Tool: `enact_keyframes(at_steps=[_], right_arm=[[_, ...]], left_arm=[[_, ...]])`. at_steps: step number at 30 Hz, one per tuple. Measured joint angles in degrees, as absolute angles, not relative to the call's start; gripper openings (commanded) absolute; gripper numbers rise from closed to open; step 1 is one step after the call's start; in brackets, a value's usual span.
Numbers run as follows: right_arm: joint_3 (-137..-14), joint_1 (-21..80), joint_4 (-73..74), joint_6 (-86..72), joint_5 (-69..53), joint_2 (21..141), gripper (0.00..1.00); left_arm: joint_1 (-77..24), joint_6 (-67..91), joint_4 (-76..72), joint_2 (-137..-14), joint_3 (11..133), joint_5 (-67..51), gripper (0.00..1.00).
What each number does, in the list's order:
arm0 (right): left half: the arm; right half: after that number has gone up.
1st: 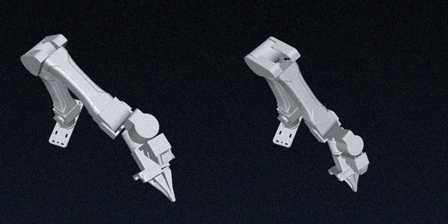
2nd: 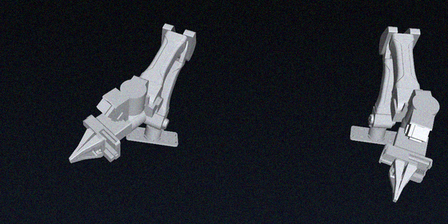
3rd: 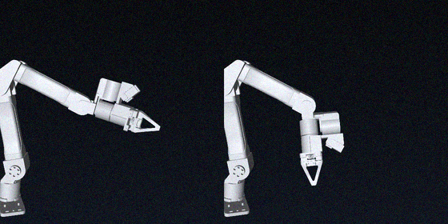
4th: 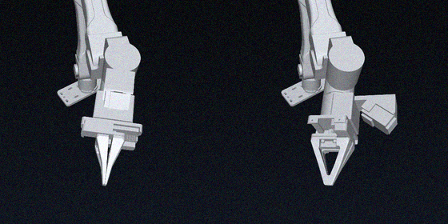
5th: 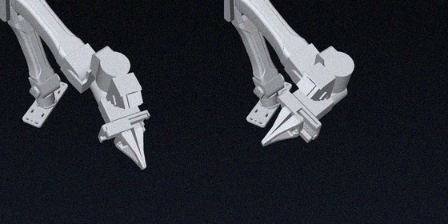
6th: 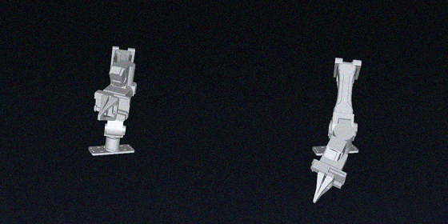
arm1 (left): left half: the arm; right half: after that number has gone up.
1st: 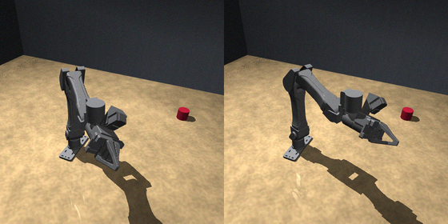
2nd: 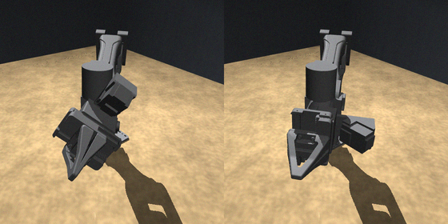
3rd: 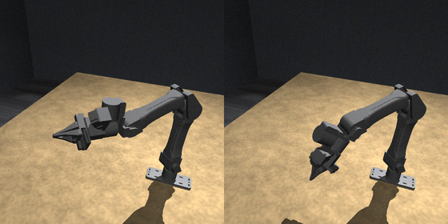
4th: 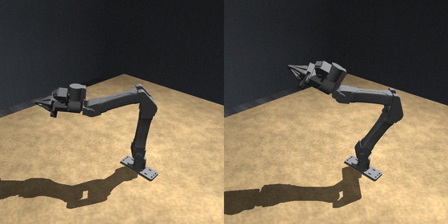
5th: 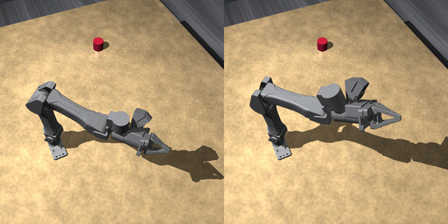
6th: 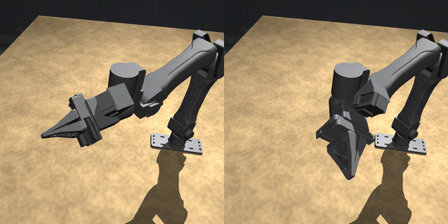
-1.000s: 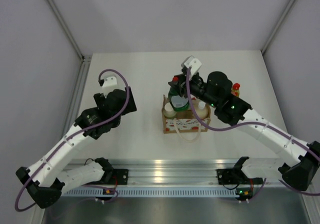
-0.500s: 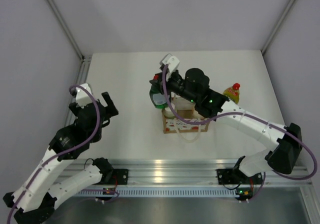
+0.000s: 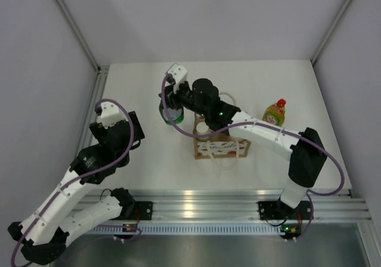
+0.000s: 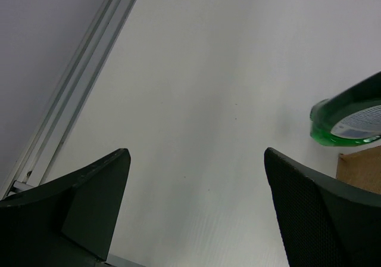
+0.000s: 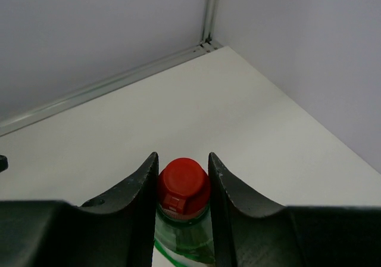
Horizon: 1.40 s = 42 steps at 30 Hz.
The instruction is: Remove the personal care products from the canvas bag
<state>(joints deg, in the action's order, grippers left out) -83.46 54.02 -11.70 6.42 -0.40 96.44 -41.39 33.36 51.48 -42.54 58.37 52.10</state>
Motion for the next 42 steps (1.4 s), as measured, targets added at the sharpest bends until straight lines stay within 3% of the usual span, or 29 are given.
enact_keyframes(at_steps=[25,27,34,38,42], right_arm=[[-83.81,54.65,-18.83,5.67,-2.55,110.08,0.0],[-83.46,54.65,-19.33,5.3,-2.68,110.13,0.09],[-81.17,54.65,-21.17,4.23,-2.92,110.32,0.09],[-79.48,54.65,-21.98,3.42,-2.94,110.32,0.26],[-78.19,54.65,-24.8,2.74,-2.83,110.32,0.51]], left_arm=[[-41.39,34.52,51.46,-41.5,57.8,52.31,0.98],[-41.39,34.5,51.46,-41.56,57.78,52.16,0.98],[-41.34,34.5,51.46,-41.65,57.71,52.05,0.98],[-41.34,34.48,51.46,-41.65,57.69,51.9,0.98],[-41.34,34.46,51.46,-41.65,57.69,51.81,0.98]])
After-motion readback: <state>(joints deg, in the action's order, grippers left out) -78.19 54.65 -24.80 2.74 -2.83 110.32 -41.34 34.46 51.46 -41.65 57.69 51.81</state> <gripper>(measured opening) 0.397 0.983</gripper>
